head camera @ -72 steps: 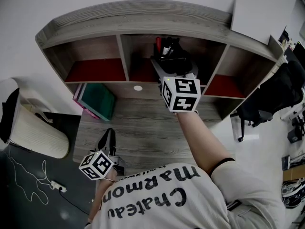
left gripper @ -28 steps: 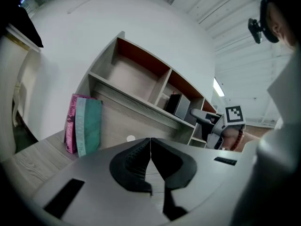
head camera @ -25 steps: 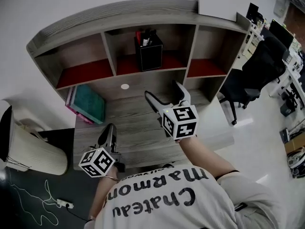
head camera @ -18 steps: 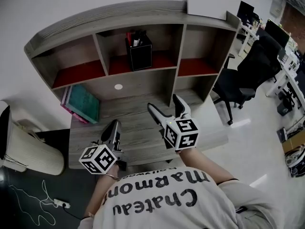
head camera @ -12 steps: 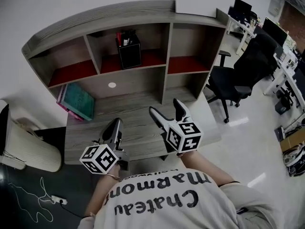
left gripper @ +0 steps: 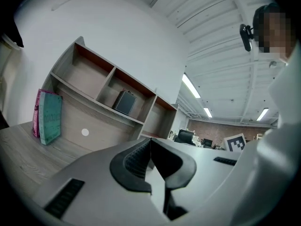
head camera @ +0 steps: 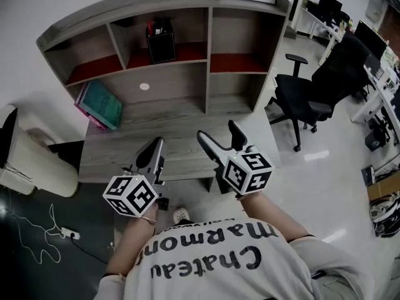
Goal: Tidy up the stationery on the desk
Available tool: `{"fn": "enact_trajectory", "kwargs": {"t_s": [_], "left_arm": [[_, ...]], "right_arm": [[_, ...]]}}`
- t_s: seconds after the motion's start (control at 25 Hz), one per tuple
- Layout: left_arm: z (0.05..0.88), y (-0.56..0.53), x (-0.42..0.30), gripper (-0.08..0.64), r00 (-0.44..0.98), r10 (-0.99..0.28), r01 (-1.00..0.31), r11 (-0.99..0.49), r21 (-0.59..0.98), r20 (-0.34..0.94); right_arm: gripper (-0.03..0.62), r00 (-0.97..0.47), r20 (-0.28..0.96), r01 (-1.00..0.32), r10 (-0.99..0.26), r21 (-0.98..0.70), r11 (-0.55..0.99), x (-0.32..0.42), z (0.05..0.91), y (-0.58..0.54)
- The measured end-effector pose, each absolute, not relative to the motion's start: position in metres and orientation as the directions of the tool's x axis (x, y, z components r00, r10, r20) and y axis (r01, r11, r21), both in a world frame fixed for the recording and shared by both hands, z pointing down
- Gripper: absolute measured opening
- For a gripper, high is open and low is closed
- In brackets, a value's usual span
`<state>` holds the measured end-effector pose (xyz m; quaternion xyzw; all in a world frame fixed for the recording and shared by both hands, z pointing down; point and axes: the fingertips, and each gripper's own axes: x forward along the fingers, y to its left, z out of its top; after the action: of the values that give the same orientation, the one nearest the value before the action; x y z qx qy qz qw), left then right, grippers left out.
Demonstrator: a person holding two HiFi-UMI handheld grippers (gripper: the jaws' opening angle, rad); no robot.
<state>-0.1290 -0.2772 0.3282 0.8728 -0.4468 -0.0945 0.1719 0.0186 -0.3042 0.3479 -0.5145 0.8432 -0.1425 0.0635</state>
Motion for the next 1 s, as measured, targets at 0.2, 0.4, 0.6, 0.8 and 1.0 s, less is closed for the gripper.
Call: {"fn": "enact_trajectory", "kwargs": {"t_s": [0.2, 0.4, 0.6, 0.8, 1.0], "left_arm": [[0.331, -0.239, -0.105, 0.015, 0.583, -0.813, -0.755, -0.545, 0.365, -0.008], [0.337, -0.202, -0.094, 0.017, 0.582, -0.813, -0.758, -0.542, 0.362, -0.001], [0.341, -0.18, -0.094, 0.017, 0.568, -0.823, -0.769, -0.531, 0.356, 0.0], [0.349, -0.163, -0.093, 0.015, 0.563, -0.826, -0.776, -0.524, 0.351, 0.012], [0.353, -0.148, -0.091, 0.015, 0.568, -0.823, -0.772, -0.526, 0.357, 0.016]], "right_arm": [[0.299, -0.492, 0.04, -0.834, -0.87, -0.307, 0.458, 0.025, 0.356, -0.267], [0.189, -0.527, 0.046, -0.816, -0.849, -0.306, 0.49, 0.025, 0.363, -0.234], [0.124, -0.546, 0.051, -0.807, -0.836, -0.301, 0.509, 0.02, 0.367, -0.21], [0.059, -0.547, 0.058, -0.81, -0.835, -0.29, 0.51, 0.018, 0.37, -0.193], [0.033, -0.555, 0.063, -0.805, -0.829, -0.291, 0.517, 0.016, 0.374, -0.177]]}}
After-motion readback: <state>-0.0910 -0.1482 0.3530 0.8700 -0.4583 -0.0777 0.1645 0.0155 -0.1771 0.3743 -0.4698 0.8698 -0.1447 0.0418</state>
